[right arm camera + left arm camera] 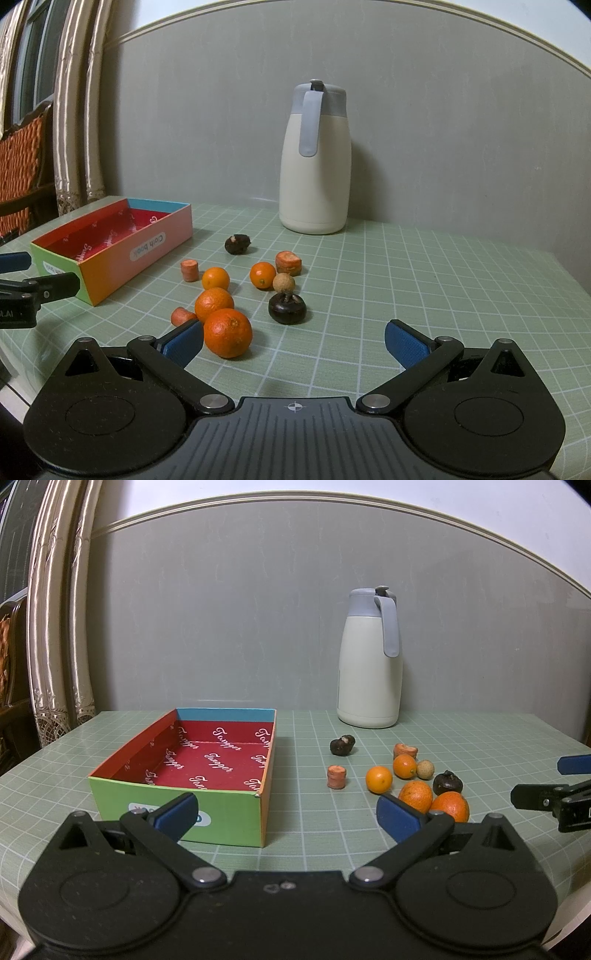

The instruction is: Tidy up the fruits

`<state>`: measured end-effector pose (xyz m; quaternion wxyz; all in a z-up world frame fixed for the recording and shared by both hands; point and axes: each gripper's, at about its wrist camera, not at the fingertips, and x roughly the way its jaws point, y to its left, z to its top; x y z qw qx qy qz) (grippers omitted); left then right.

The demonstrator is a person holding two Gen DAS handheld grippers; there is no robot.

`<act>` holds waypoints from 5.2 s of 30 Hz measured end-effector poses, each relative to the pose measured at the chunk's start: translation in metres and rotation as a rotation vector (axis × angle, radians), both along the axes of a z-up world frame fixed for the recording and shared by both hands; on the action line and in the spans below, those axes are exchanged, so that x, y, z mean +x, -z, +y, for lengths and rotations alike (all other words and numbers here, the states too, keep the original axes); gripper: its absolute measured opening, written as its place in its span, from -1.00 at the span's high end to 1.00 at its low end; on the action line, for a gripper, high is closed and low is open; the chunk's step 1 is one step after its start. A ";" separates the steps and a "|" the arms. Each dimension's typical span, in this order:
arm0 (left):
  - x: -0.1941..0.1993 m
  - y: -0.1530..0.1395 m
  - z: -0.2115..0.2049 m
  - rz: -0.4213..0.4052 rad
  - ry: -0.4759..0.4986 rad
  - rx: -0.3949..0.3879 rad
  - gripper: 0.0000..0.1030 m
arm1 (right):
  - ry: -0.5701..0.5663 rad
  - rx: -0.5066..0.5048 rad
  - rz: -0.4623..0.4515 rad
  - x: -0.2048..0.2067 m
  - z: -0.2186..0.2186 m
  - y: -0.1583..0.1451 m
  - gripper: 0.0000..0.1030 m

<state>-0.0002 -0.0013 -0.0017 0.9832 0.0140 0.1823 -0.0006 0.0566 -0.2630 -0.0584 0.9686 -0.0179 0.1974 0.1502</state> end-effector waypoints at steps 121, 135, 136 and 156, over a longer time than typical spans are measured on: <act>0.046 -0.024 0.066 -0.048 -0.166 -0.115 -0.88 | -0.029 -0.013 0.083 0.048 0.049 0.001 -1.00; 0.042 -0.013 0.052 0.055 -0.101 -0.001 -0.88 | -0.028 -0.052 0.135 0.047 0.055 0.008 -0.99; 0.041 -0.011 0.049 0.058 -0.095 0.029 -0.88 | -0.027 -0.051 0.135 0.047 0.056 0.008 -0.99; 0.039 -0.005 0.042 0.084 -0.064 0.117 -0.88 | -0.084 -0.046 0.221 0.059 0.068 0.018 0.22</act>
